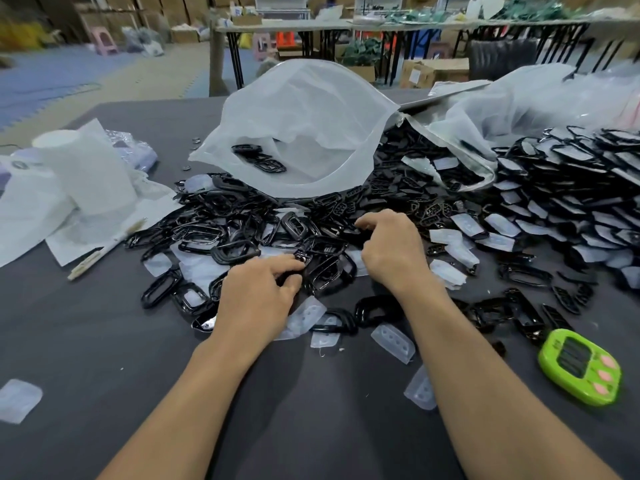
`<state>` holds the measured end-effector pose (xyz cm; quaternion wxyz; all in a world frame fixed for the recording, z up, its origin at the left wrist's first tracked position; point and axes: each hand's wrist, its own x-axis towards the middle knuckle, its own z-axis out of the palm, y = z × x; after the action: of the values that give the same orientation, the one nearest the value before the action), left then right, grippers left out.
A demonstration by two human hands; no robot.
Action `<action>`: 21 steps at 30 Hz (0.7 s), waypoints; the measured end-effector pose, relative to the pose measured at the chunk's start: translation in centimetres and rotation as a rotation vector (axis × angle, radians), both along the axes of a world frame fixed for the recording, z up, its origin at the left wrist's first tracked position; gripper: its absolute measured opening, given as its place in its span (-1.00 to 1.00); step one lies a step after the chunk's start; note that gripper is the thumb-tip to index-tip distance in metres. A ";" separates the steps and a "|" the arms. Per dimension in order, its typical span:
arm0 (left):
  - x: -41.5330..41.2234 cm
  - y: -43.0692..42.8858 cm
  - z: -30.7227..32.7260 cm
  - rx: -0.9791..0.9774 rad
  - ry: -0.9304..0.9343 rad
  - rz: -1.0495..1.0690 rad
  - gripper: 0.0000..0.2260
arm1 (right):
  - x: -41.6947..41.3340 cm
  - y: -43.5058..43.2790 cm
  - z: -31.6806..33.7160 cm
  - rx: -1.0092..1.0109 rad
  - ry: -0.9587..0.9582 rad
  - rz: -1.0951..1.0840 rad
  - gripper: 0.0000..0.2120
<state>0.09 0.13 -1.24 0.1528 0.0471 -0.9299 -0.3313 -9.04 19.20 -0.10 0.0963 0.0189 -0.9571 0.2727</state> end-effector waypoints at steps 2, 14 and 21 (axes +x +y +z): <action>-0.1 0.0 0.0 0.042 0.026 0.013 -0.78 | 0.1 0.0 -0.4 -0.014 0.018 -0.013 -0.60; -0.6 -1.2 0.6 0.712 0.280 0.105 -0.57 | 0.5 0.6 0.0 0.133 -0.005 0.007 -0.58; -1.2 -2.2 0.8 1.006 0.221 0.186 -0.67 | 2.7 -0.3 1.3 -0.066 0.051 -0.007 -0.87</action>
<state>-1.06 -2.06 -0.44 0.2373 0.1616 -0.6262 -0.7249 -6.33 18.88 1.22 0.1223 0.0194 -0.9449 0.3031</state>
